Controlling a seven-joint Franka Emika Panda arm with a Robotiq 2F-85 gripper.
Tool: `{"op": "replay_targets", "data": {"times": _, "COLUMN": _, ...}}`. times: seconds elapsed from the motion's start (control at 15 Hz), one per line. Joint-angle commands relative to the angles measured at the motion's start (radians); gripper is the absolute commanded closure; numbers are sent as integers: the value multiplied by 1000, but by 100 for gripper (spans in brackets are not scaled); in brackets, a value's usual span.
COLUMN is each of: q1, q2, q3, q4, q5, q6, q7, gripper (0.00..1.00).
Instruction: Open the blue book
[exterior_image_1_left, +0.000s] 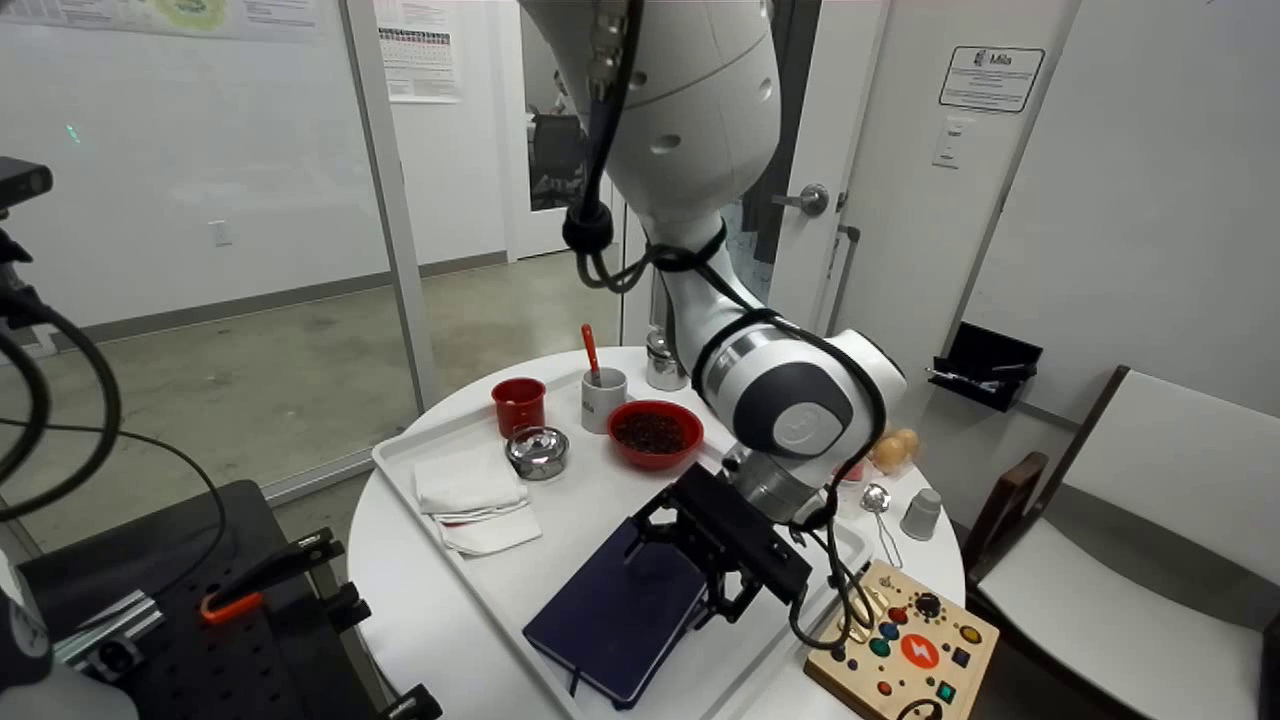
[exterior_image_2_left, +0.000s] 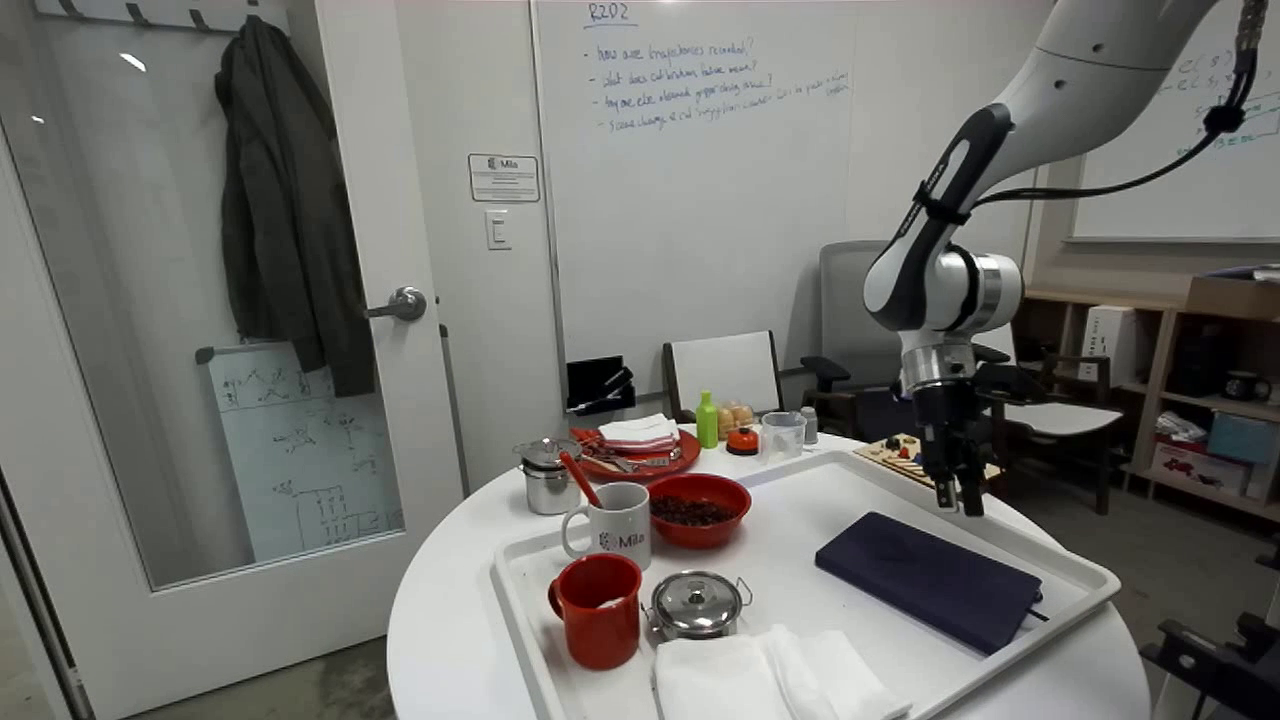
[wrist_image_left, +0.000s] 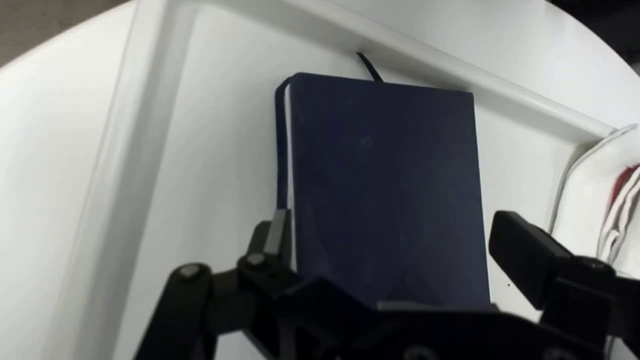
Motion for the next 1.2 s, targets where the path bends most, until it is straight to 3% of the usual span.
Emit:
{"op": "replay_targets", "data": {"times": 0.0, "q1": -70, "q2": 121, "q3": 52, "q4": 122, "q5": 69, "q6": -62, "q7": -78, "gripper": 0}}
{"op": "replay_targets", "data": {"times": 0.07, "q1": -76, "q2": 133, "q3": 58, "q4": 134, "q5": 67, "q6": -83, "q7": -100, "gripper": 0}}
{"op": "replay_targets", "data": {"times": 0.13, "q1": -46, "q2": 78, "q3": 28, "q4": 61, "q5": 43, "q6": -28, "q7": -56, "gripper": 0}}
{"op": "replay_targets", "data": {"times": 1.13, "q1": -15, "q2": 127, "q3": 34, "q4": 109, "q5": 35, "q6": -24, "q7": -55, "gripper": 0}}
